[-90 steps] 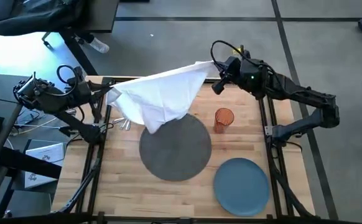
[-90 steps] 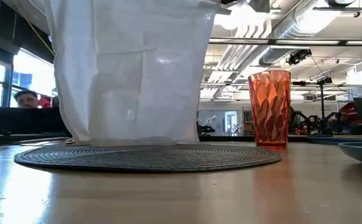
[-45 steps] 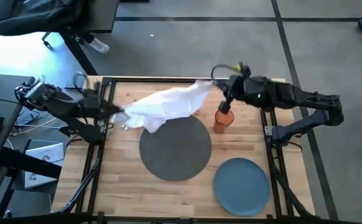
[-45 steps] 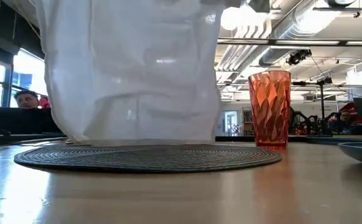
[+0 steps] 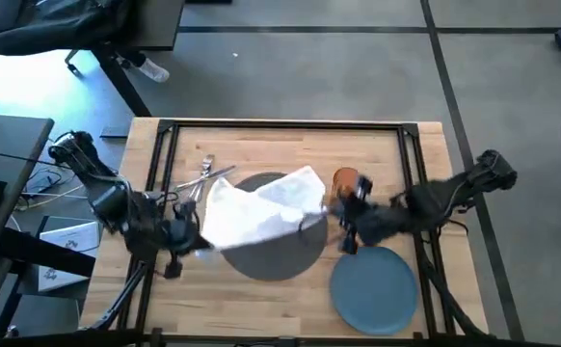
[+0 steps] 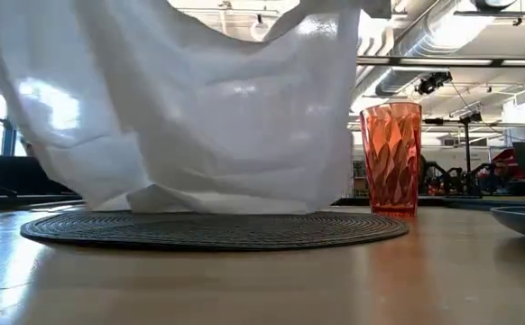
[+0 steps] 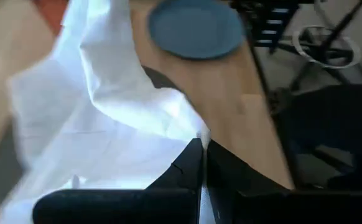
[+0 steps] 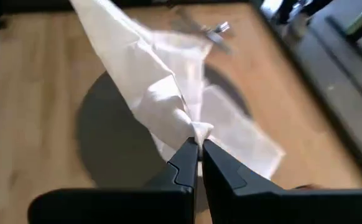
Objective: Set table place
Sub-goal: Fold the white table napkin
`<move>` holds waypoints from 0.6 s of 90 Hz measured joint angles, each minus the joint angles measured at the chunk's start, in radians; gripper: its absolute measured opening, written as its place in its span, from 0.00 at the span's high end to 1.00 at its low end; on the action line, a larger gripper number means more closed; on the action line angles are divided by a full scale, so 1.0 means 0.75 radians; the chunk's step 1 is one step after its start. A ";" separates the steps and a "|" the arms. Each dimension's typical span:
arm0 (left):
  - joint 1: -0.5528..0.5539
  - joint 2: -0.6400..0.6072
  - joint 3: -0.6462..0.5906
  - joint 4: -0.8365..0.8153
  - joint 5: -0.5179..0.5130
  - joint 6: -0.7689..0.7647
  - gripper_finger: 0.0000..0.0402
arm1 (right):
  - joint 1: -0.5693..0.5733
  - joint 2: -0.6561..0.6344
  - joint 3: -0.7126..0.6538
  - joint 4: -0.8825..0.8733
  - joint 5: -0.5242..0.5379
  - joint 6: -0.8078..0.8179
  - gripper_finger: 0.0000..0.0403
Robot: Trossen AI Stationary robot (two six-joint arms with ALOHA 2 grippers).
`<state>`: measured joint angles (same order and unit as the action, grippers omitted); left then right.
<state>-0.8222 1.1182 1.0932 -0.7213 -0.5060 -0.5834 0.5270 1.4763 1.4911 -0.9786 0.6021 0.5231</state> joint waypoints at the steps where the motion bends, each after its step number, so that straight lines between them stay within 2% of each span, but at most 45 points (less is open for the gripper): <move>1: -0.009 0.009 -0.005 0.012 0.000 -0.012 1.00 | 0.013 0.012 0.000 -0.001 0.000 0.010 1.00; 27: -0.196 0.300 -0.026 0.195 0.042 -0.309 1.00 | 0.266 0.308 0.000 0.015 -0.001 0.321 1.00; 54: -0.292 0.649 -0.026 0.444 0.184 -0.514 1.00 | 0.465 0.520 -0.001 0.128 -0.041 0.667 1.00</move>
<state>-1.0414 1.6050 1.0737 -0.3883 -0.3684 -0.9691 0.8754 1.8665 1.4906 -0.8825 0.5716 1.0231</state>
